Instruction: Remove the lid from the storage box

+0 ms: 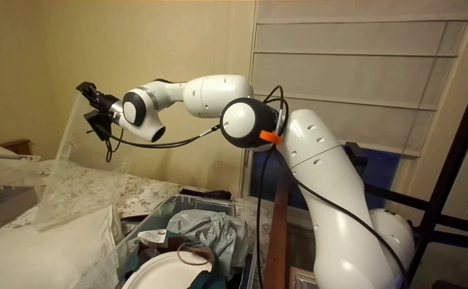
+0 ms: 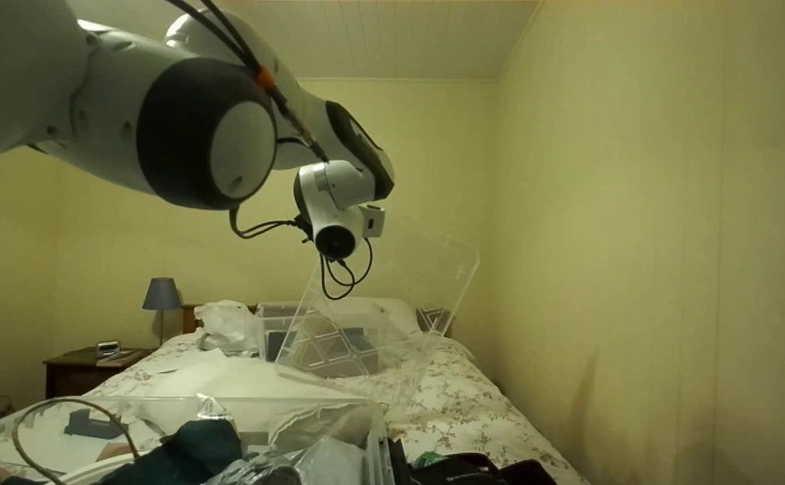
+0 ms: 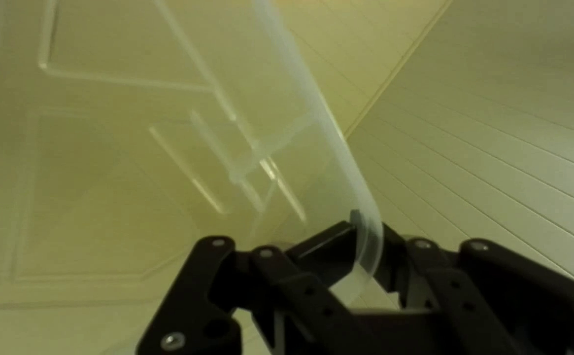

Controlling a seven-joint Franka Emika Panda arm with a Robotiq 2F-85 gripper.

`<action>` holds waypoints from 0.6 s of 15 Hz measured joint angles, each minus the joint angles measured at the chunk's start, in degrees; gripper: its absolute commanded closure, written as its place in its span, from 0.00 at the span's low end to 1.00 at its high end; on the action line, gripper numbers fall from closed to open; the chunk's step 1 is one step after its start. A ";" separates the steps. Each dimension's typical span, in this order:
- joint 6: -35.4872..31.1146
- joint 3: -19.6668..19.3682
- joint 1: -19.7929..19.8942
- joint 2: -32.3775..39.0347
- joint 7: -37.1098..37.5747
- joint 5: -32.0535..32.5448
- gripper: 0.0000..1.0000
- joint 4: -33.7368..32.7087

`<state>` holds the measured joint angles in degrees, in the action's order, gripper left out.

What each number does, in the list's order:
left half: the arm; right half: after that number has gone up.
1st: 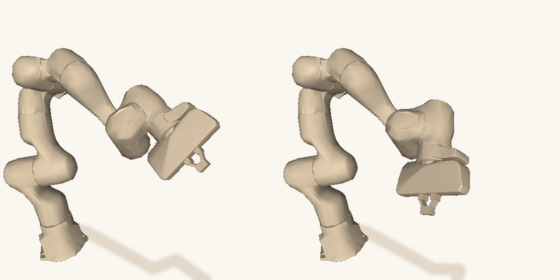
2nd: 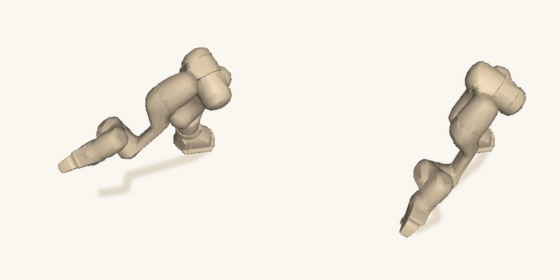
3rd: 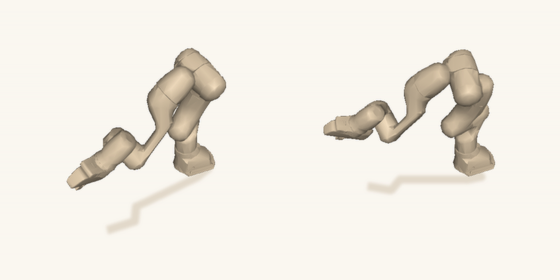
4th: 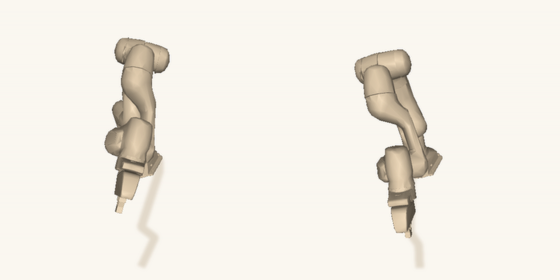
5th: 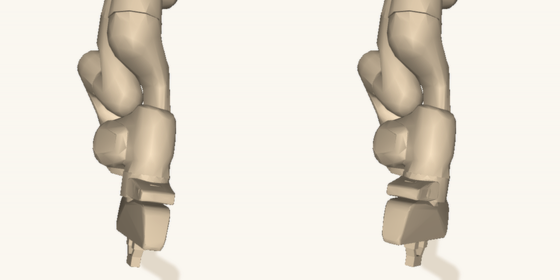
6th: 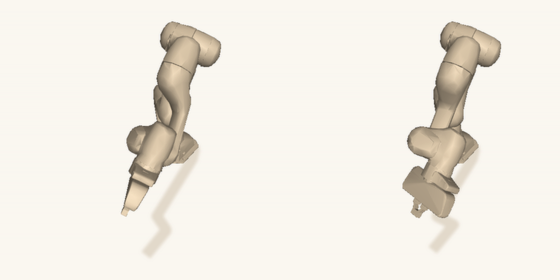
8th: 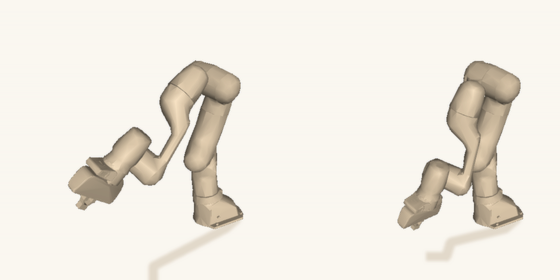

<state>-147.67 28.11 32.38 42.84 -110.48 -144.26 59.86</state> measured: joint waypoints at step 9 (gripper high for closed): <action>-16.18 10.52 8.44 -9.48 0.28 3.94 0.66 14.42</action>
<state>-163.85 38.63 40.81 33.37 -110.20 -140.32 74.28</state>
